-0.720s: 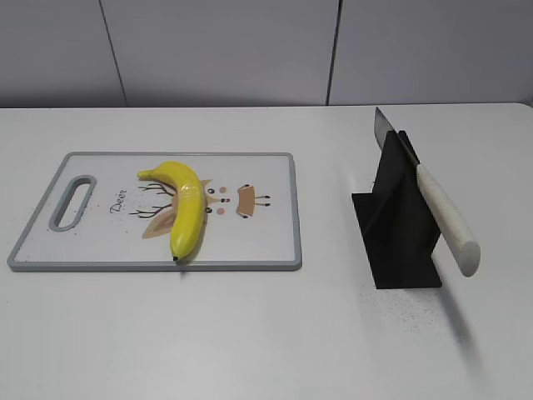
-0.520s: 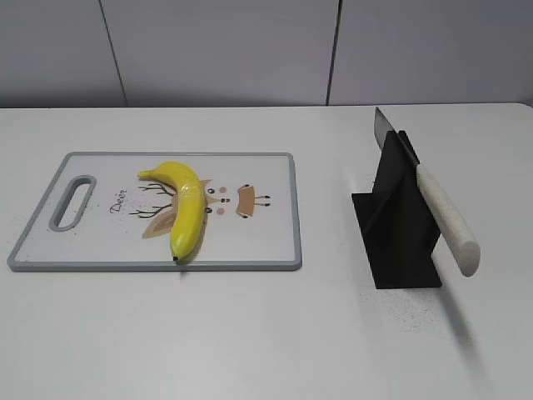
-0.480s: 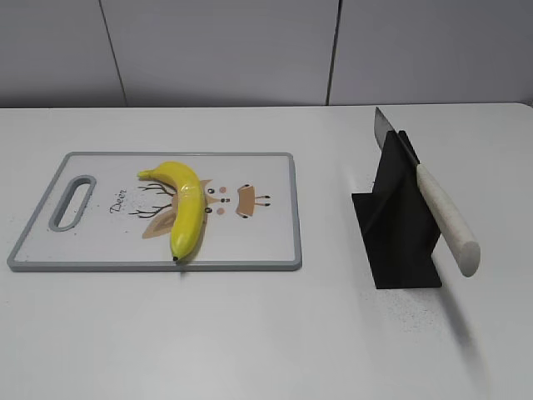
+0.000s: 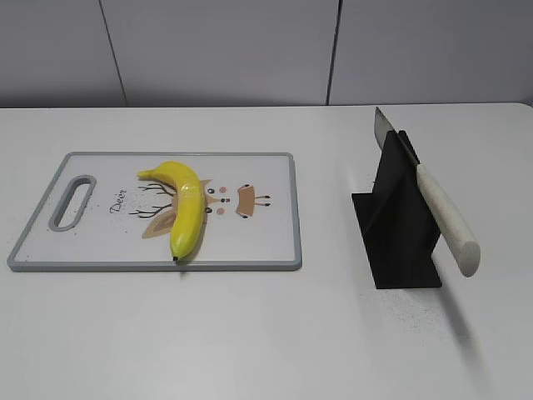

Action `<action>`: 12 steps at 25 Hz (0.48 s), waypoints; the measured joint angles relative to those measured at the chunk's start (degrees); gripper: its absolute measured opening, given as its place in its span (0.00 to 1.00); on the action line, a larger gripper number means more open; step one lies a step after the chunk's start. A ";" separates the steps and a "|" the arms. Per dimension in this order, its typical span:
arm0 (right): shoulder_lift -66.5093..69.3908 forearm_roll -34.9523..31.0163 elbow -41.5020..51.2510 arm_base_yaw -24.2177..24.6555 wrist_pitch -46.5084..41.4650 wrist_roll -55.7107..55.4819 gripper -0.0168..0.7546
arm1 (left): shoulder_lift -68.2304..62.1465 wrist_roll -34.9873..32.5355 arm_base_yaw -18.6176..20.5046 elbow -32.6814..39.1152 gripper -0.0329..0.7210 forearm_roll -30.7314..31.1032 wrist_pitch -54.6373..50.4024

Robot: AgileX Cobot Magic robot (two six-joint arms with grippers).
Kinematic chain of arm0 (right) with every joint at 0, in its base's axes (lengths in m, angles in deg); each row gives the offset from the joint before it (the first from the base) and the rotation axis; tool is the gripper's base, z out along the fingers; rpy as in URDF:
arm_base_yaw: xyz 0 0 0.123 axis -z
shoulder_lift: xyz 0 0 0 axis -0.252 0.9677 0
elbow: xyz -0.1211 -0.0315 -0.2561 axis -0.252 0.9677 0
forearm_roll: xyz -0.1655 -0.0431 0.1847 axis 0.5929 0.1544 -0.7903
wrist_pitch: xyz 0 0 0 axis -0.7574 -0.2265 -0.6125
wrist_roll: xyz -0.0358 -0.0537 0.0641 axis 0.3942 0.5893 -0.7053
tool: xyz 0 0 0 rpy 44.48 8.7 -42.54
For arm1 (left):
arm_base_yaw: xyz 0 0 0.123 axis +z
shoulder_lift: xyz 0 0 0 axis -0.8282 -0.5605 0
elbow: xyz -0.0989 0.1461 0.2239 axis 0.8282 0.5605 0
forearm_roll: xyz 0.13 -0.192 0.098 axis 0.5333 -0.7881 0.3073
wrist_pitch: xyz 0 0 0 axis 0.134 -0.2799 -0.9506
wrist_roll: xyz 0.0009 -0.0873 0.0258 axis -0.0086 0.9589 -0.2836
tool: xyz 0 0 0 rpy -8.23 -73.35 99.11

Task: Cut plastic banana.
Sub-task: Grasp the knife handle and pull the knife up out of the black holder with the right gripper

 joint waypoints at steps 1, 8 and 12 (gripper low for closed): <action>0.00 0.00 0.00 0.00 0.04 0.00 0.75 | 0.00 0.00 0.00 0.00 0.81 0.00 0.00; 0.00 0.00 0.00 0.00 0.04 0.00 0.75 | 0.00 0.00 0.00 0.00 0.81 0.00 0.00; 0.00 0.00 0.00 0.00 0.04 0.00 0.74 | 0.00 0.00 0.00 0.00 0.81 0.00 0.00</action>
